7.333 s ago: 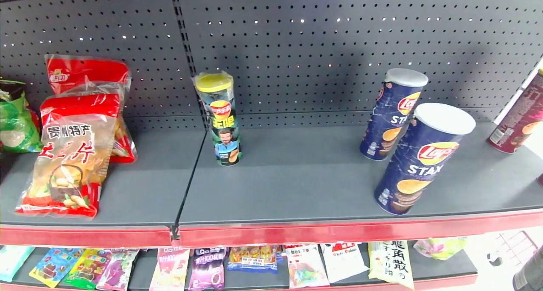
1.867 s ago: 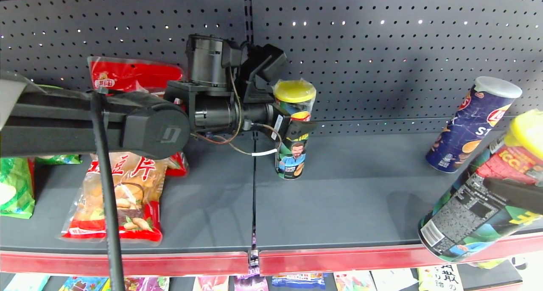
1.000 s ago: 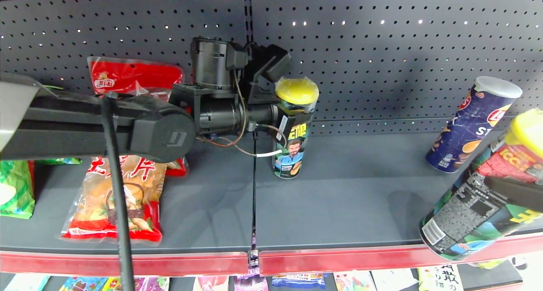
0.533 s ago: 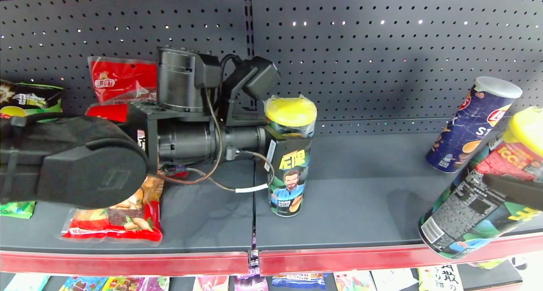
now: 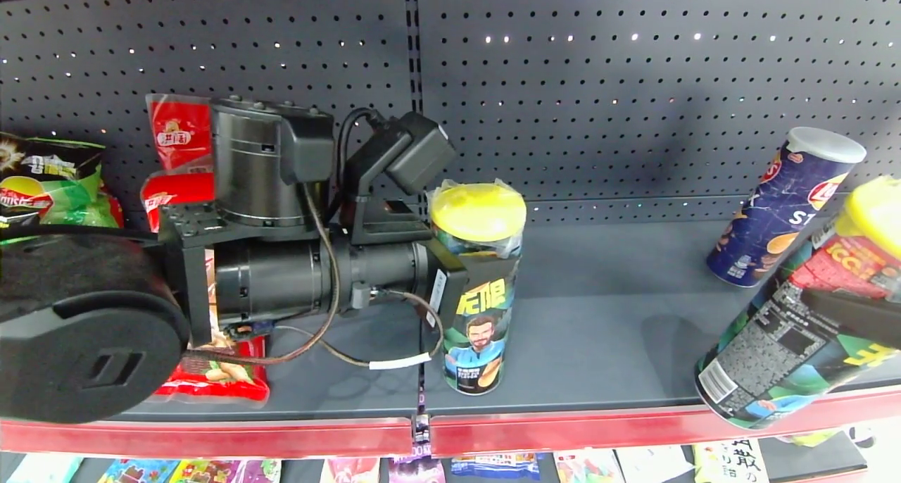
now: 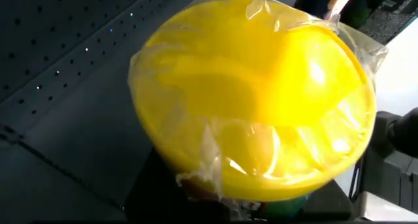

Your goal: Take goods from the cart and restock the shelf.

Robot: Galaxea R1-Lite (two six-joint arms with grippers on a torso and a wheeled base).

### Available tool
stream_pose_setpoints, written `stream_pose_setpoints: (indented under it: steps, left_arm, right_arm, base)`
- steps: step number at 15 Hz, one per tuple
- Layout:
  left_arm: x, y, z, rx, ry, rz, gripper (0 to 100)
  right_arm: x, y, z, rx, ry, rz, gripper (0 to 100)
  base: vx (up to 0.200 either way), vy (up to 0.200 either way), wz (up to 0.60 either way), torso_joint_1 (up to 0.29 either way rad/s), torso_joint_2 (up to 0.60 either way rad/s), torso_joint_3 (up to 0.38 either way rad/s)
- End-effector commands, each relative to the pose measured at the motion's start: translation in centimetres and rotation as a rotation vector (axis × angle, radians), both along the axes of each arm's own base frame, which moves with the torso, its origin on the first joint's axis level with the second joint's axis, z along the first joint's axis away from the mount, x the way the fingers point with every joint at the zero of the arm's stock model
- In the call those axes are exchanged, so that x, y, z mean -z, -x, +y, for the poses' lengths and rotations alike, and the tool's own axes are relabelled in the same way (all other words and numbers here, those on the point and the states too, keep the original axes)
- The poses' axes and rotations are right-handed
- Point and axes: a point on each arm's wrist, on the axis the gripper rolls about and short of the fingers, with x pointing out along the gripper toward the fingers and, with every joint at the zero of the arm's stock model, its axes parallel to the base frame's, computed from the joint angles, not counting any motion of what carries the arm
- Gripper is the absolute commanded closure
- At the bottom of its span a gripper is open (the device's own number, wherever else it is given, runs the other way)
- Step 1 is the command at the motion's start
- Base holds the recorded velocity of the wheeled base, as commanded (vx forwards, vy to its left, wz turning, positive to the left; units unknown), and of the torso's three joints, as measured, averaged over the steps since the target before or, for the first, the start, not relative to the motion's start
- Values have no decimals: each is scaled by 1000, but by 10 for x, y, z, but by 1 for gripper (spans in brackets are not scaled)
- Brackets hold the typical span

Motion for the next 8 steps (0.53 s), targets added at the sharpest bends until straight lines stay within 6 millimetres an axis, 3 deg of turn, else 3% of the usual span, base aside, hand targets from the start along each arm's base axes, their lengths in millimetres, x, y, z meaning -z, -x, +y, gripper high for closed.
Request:
stream_pose_setpoints:
  steps: [1,8]
  left_arm:
    - [3,2,-3,10,-9,5,100]
    - [14,11,-4,11,-39,27,100]
  right_arm:
    - [0,0,0,0,-1,0,100]
    - [-1,1,0,-2,-1,-6,100]
  base:
    - [0,0,0,0,0,0]
    - [0,0,0,0,0,0]
